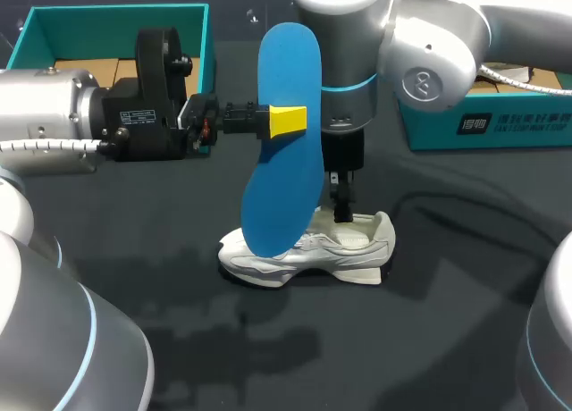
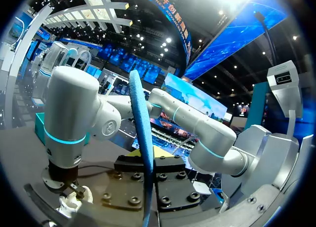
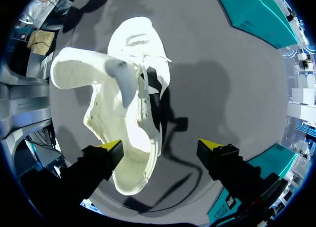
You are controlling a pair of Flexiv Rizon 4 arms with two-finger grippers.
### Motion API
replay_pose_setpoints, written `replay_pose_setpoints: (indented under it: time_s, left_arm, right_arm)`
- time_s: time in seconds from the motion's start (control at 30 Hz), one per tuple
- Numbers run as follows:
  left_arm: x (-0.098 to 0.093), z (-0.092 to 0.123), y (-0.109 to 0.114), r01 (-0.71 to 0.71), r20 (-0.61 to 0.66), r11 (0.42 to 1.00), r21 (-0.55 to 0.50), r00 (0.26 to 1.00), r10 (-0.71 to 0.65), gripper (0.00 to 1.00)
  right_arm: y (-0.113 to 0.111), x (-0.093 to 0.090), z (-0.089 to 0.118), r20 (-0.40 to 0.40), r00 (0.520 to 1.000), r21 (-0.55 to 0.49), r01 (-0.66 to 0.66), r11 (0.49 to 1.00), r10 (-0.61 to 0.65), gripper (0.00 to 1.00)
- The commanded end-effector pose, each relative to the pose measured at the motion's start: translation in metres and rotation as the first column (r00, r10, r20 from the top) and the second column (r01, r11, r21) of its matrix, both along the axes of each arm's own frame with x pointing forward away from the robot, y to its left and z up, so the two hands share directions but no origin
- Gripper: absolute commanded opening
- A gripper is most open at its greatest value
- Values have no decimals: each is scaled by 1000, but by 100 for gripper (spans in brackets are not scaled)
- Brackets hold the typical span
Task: Take the shoe out of the shoebox, open the shoe tongue, remove and reinsert the insole, then place the shoe into the shoebox
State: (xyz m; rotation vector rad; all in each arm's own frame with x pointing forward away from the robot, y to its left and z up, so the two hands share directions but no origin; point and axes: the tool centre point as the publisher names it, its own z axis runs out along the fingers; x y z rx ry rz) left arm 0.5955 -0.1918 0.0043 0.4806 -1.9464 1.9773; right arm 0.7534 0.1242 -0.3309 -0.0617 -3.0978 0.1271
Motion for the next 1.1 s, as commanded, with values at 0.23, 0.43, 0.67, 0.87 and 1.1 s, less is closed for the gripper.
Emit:
replay_pose_setpoints:
  time_s: [0.23, 0.43, 0.67, 0.87, 1.1]
  left_arm:
    - [-2, 1, -5, -6, 1, 1000, -3, 1000, 6, 0]
    - [-2, 1, -5, -6, 1, 1000, -3, 1000, 6, 0]
    - [-2, 1, -5, -6, 1, 1000, -3, 1000, 6, 0]
    - [-2, 1, -5, -6, 1, 1000, -3, 1000, 6, 0]
    - [-2, 1, -5, -6, 1, 1000, -3, 1000, 6, 0]
  right_arm:
    - [5, 5, -29, -36, 999, 20, -10, 1000, 11, 87]
    - [7, 6, -38, -53, 999, 33, -13, 999, 14, 85]
    - [11, 5, -48, -72, 997, 44, -19, 999, 22, 64]
    - [13, 2, -53, -79, 997, 58, -19, 998, 24, 40]
    - [14, -3, -57, -85, 996, 73, -19, 997, 25, 0]
